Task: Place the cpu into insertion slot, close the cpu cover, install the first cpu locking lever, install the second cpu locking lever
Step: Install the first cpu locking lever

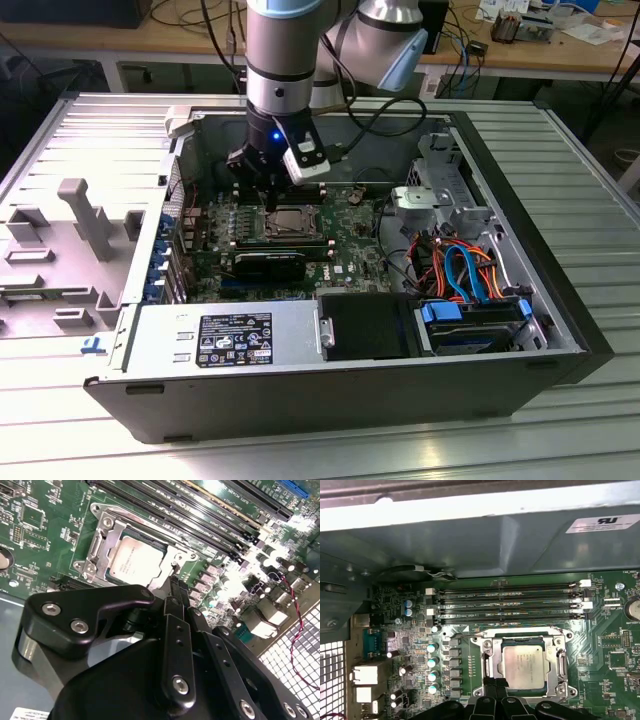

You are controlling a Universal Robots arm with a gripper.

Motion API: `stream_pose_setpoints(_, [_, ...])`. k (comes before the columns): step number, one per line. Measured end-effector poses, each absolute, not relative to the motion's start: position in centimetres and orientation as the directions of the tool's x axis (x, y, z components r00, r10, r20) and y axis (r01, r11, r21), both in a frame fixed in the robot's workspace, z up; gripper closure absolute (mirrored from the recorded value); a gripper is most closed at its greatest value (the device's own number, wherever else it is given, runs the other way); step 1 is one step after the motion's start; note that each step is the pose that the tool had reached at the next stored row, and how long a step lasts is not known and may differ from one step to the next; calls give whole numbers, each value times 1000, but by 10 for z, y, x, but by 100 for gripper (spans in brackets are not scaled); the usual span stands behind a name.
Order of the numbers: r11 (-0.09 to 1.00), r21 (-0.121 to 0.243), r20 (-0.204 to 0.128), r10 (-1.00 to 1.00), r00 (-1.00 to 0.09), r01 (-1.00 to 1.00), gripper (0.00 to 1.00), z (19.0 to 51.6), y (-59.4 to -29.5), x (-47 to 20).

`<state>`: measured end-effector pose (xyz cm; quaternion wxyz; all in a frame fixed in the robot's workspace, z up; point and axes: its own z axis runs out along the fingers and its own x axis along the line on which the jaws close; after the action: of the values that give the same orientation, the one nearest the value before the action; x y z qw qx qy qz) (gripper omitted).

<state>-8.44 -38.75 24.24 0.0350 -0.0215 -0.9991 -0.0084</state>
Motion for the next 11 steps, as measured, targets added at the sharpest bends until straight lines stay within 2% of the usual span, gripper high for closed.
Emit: stream_pose_setpoints(11, [1000, 15, 70, 16, -997, 17, 89, 242, -384, -94])
